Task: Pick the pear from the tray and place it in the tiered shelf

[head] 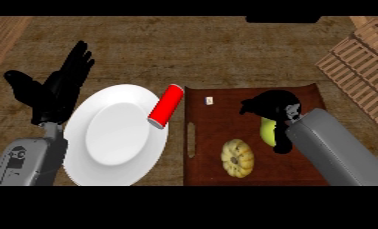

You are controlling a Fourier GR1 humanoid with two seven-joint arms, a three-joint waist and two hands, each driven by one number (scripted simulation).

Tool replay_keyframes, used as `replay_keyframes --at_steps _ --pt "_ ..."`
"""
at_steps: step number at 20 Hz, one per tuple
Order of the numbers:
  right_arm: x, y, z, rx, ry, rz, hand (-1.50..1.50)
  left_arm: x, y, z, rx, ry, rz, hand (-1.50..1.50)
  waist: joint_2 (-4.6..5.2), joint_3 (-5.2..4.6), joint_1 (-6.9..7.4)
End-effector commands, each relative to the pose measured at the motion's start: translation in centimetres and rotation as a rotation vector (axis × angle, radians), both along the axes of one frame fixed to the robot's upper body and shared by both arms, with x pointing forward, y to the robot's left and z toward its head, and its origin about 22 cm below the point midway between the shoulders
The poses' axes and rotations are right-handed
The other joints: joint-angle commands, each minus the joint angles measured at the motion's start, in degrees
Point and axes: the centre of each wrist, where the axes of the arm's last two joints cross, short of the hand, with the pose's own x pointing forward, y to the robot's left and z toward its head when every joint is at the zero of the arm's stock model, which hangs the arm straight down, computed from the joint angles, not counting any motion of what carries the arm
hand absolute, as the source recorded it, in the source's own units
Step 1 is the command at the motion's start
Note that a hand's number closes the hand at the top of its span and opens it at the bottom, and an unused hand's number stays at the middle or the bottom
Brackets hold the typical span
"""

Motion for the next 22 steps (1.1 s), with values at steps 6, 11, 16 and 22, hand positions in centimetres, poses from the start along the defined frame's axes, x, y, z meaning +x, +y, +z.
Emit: replay_keyframes --at_steps 6,11,16,22 --pt "-7.4 1.1 -2.2 0.184 -0.173 -0.056 1.5 -1.1 2.2 0.6 0.005 0.011 0.041 0.0 -0.25 0.53 -2.71" --pt "-13.9 1.6 -1.1 0.34 -0.402 -0.165 1.5 -1.3 2.7 0.1 -0.001 0.038 0.079 0.0 -0.56 0.52 -5.24" --pt "-20.5 0.2 1.0 0.47 -0.485 -0.254 1.5 -1.9 2.3 -1.6 -0.01 0.017 0.074 0.0 0.11 0.48 -3.91" --pt "-24.1 0.4 7.4 0.902 -0.611 -0.448 1.5 -2.7 4.2 -0.3 0.022 0.026 0.09 0.0 -0.18 0.53 -3.89"
